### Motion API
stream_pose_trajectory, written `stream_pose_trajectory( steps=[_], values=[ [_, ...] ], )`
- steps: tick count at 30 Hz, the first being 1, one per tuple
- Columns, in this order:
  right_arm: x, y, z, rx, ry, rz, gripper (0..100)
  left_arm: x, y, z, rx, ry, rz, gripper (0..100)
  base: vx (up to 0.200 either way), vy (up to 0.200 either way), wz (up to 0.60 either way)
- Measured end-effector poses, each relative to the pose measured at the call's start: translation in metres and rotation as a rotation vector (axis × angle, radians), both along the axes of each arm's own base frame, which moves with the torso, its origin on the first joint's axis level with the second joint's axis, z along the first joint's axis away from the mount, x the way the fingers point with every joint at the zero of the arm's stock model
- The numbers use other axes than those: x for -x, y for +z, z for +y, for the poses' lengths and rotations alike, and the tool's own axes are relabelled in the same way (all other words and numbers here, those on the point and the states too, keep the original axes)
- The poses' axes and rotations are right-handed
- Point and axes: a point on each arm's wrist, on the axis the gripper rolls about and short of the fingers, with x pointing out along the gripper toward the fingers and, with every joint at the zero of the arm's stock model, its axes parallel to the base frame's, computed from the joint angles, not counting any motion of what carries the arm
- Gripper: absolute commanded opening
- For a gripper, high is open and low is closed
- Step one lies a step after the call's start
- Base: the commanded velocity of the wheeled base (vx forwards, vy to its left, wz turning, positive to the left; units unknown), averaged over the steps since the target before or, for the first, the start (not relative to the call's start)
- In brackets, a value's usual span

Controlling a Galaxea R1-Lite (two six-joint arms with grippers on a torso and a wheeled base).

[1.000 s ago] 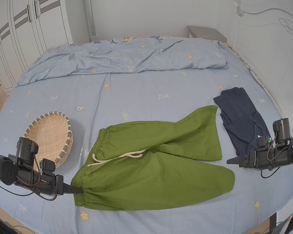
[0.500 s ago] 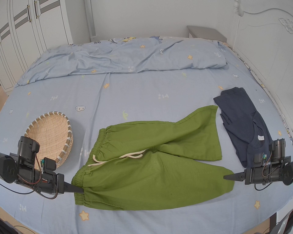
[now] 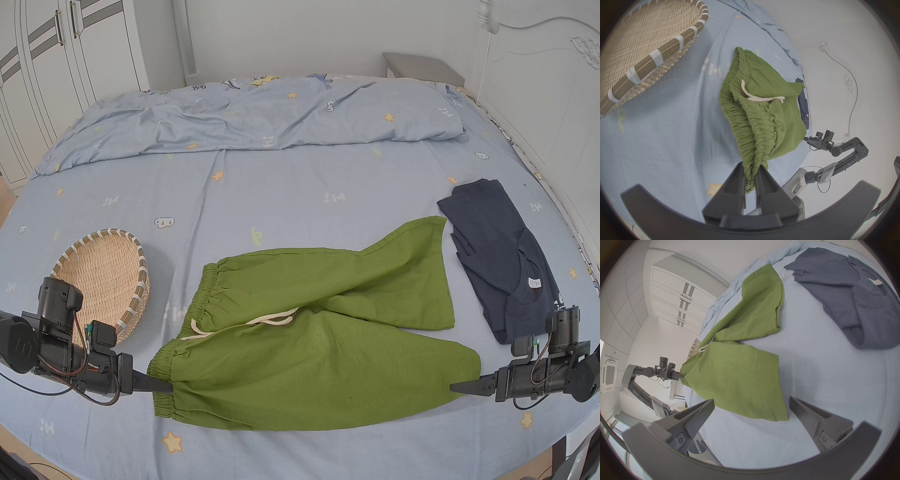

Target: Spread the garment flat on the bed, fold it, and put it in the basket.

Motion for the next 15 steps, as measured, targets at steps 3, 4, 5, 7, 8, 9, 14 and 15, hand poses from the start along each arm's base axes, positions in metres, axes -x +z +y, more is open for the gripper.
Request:
stream_pose_trajectory(
  steps=[3, 4, 5, 7, 8, 9, 14, 15],
  values=[
    [-0.002, -0.002, 0.0, 0.0, 0.001, -0.018, 100, 0.0, 0.0, 0.0, 0.0, 0.0, -0.001, 0, 0.0, 0.0, 0.0],
    [-0.002, -0.003, 0.0, 0.0, 0.002, -0.022, 100, 0.0, 0.0, 0.0, 0.0, 0.0, -0.002, 0, 0.0, 0.0, 0.0],
    [-0.002, -0.004, 0.0, 0.0, 0.002, -0.024, 100, 0.0, 0.0, 0.0, 0.0, 0.0, -0.001, 0, 0.0, 0.0, 0.0],
    [-0.002, -0.007, 0.0, 0.0, 0.001, -0.026, 100, -0.001, 0.0, 0.0, 0.0, 0.0, 0.0, 0, 0.0, 0.0, 0.0],
    [-0.002, -0.008, 0.0, 0.0, 0.001, -0.026, 100, -0.001, 0.0, 0.0, 0.0, 0.0, 0.0, 0, 0.0, 0.0, 0.0],
    [-0.003, -0.009, 0.0, 0.0, 0.0, -0.031, 0, -0.001, 0.0, 0.0, -0.001, 0.0, 0.0, 0, 0.0, 0.0, 0.0],
    [-0.005, -0.014, -0.002, 0.0, -0.006, -0.031, 0, -0.001, -0.001, 0.0, 0.0, 0.0, 0.003, 0, 0.0, 0.0, 0.0],
    [-0.005, -0.015, -0.002, 0.0, -0.009, -0.029, 0, -0.001, -0.001, 0.0, 0.0, 0.0, 0.003, 0, 0.0, 0.0, 0.0]
  ],
)
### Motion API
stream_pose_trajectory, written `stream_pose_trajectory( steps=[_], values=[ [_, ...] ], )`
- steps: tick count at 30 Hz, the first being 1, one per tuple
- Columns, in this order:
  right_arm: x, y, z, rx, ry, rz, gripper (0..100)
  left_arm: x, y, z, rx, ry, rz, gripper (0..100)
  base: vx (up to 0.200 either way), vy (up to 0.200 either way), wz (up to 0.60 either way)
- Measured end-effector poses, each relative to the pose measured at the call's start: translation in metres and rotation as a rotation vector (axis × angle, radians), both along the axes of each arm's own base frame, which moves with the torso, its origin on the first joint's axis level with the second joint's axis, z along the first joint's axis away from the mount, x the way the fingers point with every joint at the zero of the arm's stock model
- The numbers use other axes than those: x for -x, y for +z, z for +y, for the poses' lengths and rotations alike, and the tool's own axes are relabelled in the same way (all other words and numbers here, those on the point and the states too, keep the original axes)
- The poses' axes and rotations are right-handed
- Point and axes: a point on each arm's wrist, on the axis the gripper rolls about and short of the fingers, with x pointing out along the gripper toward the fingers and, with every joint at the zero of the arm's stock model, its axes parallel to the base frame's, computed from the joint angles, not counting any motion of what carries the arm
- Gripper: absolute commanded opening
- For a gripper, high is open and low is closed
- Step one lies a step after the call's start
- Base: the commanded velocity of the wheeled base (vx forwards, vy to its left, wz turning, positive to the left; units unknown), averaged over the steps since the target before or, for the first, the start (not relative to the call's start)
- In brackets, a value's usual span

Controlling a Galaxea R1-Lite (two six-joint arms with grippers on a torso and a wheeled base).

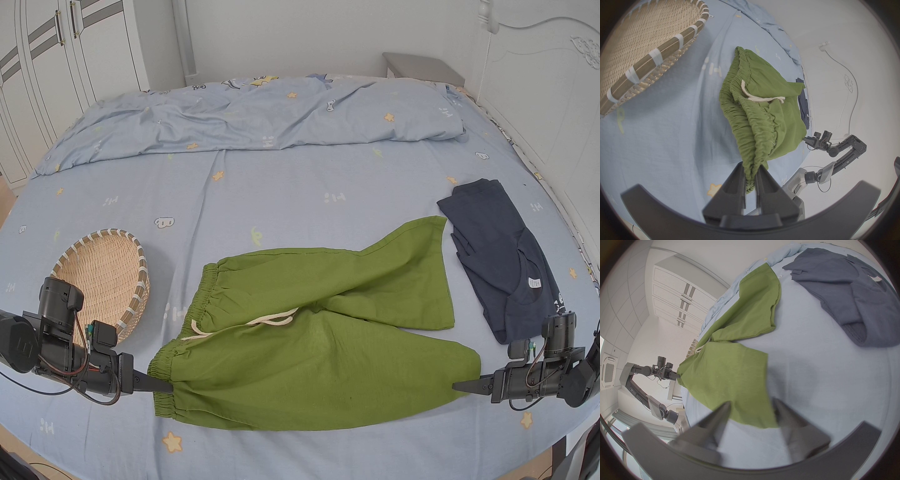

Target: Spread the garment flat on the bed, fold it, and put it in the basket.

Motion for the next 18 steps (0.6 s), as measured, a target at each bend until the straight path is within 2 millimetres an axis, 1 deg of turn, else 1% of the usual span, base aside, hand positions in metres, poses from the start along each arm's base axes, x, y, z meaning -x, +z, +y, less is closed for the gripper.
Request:
stream_pose_trajectory(
  steps=[10, 14, 18],
  values=[
    [0.0, -0.002, -0.005, -0.005, -0.019, 0.008, 0, 0.0, 0.0, 0.002, 0.001, 0.013, 0.008, 0, 0.0, 0.0, 0.0],
    [0.004, 0.004, -0.004, -0.006, -0.016, 0.0, 0, 0.003, 0.0, 0.004, 0.003, 0.022, 0.048, 0, 0.0, 0.0, 0.0],
    [0.014, 0.009, -0.002, -0.008, -0.011, 0.041, 0, 0.011, 0.0, 0.005, 0.002, 0.028, 0.124, 0, 0.0, 0.0, 0.0]
  ],
)
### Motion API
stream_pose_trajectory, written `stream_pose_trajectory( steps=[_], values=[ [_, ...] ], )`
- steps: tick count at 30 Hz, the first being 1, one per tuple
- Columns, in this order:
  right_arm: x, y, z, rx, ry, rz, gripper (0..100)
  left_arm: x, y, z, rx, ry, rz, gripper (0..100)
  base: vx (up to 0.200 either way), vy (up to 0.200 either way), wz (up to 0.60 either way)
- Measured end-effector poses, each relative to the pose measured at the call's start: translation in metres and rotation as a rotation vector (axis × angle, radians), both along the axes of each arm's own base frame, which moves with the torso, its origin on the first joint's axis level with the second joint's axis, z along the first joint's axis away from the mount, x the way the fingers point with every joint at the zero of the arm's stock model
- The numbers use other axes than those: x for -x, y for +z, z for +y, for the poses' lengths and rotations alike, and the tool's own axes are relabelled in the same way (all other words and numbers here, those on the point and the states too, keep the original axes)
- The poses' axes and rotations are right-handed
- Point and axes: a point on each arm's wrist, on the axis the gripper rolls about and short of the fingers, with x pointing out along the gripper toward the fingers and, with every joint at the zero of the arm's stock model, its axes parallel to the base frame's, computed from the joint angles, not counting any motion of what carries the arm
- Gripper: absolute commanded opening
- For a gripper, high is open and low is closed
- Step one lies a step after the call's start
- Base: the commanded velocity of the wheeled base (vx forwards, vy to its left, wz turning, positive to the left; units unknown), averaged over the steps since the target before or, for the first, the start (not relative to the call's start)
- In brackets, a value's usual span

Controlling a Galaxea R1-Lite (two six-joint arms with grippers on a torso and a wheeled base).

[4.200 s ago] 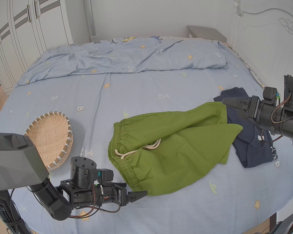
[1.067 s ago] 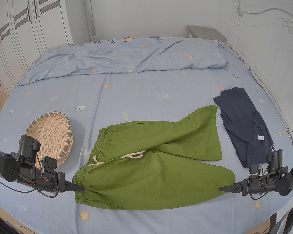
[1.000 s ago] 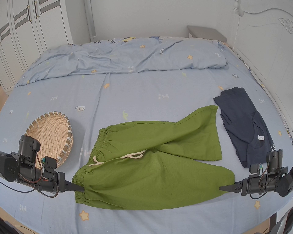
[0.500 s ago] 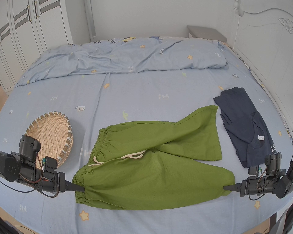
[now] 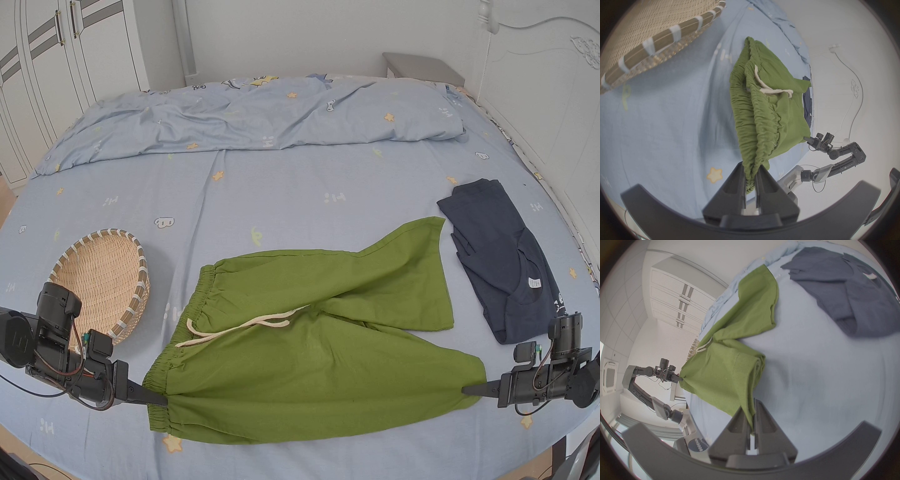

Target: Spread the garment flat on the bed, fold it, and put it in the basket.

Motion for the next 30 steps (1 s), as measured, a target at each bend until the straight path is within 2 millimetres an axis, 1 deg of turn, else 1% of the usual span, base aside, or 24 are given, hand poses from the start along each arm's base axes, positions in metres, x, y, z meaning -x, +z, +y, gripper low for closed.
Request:
stream_pose_trajectory(
  steps=[5, 10, 14, 17, 21, 25, 30],
  values=[
    [0.019, 0.006, 0.001, -0.002, 0.005, 0.124, 0, 0.009, 0.004, 0.003, -0.009, -0.013, 0.058, 0, 0.0, 0.0, 0.0],
    [0.036, 0.013, 0.002, 0.003, 0.018, 0.206, 0, 0.02, 0.005, 0.009, -0.037, -0.07, 0.064, 0, 0.0, 0.0, 0.0],
    [0.045, 0.017, 0.003, 0.008, 0.026, 0.222, 0, 0.031, -0.002, 0.015, -0.053, -0.106, 0.08, 0, 0.0, 0.0, 0.0],
    [0.055, 0.016, 0.004, 0.013, 0.031, 0.233, 0, 0.036, -0.011, 0.016, -0.057, -0.113, 0.103, 0, 0.0, 0.0, 0.0],
    [0.063, 0.013, 0.005, 0.017, 0.039, 0.249, 0, 0.038, -0.021, 0.016, -0.058, -0.12, 0.119, 0, 0.0, 0.0, 0.0],
    [0.069, 0.011, 0.006, 0.018, 0.041, 0.265, 0, 0.034, -0.028, 0.016, -0.063, -0.12, 0.101, 0, 0.0, 0.0, 0.0],
    [0.073, 0.008, 0.006, 0.02, 0.045, 0.286, 0, 0.03, -0.035, 0.017, -0.058, -0.12, 0.123, 0, 0.0, 0.0, 0.0]
  ],
)
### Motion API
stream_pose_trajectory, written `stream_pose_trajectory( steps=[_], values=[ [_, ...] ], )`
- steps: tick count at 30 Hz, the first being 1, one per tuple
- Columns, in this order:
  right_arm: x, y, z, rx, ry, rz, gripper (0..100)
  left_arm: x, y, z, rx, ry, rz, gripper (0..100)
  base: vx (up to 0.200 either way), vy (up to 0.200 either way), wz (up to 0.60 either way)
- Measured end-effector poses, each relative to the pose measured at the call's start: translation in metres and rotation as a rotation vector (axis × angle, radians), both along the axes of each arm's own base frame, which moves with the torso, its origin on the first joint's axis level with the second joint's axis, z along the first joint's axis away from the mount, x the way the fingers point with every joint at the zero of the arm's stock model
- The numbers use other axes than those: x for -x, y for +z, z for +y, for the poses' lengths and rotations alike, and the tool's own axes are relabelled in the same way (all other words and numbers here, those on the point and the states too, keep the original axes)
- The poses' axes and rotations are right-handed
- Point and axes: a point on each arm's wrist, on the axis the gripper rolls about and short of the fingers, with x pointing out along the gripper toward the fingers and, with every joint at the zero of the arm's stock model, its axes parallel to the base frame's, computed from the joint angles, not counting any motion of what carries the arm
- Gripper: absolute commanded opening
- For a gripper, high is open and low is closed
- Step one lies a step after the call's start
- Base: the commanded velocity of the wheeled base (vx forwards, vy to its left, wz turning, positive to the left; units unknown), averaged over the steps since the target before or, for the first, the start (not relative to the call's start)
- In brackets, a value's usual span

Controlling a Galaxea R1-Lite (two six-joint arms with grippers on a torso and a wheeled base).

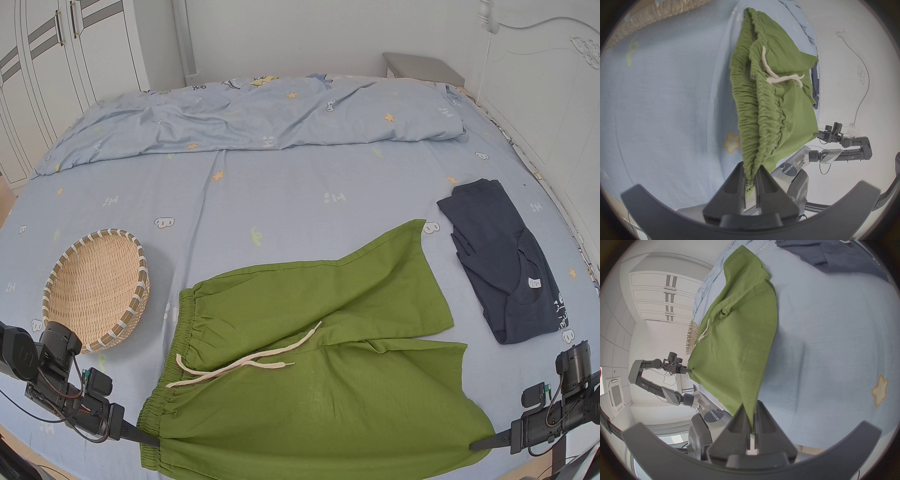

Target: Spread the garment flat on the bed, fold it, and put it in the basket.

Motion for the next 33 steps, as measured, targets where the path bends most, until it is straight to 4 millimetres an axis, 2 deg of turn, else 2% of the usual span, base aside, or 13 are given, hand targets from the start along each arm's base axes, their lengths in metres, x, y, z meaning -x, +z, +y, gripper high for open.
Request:
stream_pose_trajectory(
  steps=[5, 6, 7, 8, 17, 22, 26, 33],
  values=[
    [0.0, -0.004, 0.002, 0.012, 0.018, 0.012, 0, -0.002, -0.003, 0.0, 0.003, 0.001, 0.017, 0, 0.0, 0.0, 0.0],
    [0.0, -0.005, 0.003, 0.013, 0.021, 0.011, 100, -0.002, -0.003, 0.0, 0.003, 0.001, 0.019, 0, 0.0, 0.0, 0.0],
    [0.0, -0.006, 0.003, 0.013, 0.023, 0.007, 100, -0.002, -0.004, 0.0, 0.003, 0.001, 0.02, 0, 0.0, 0.0, 0.0],
    [0.0, -0.006, 0.003, 0.014, 0.024, 0.003, 100, -0.002, -0.004, 0.0, 0.003, 0.001, 0.022, 100, 0.0, 0.0, 0.0],
    [0.002, -0.008, 0.003, 0.011, 0.021, -0.01, 100, -0.003, -0.005, 0.001, 0.011, 0.004, 0.03, 100, 0.0, 0.0, 0.0],
    [-0.002, -0.004, 0.002, 0.011, 0.009, -0.054, 100, -0.001, 0.002, 0.004, 0.012, 0.028, 0.001, 100, 0.0, 0.0, 0.0],
    [-0.013, 0.009, 0.0, 0.01, -0.005, -0.145, 100, -0.003, 0.016, 0.008, 0.007, 0.07, -0.056, 100, 0.0, 0.0, 0.0],
    [-0.045, 0.048, -0.001, 0.005, -0.027, -0.358, 100, -0.03, 0.053, 0.004, 0.021, 0.137, -0.17, 100, 0.0, 0.0, 0.0]
  ],
)
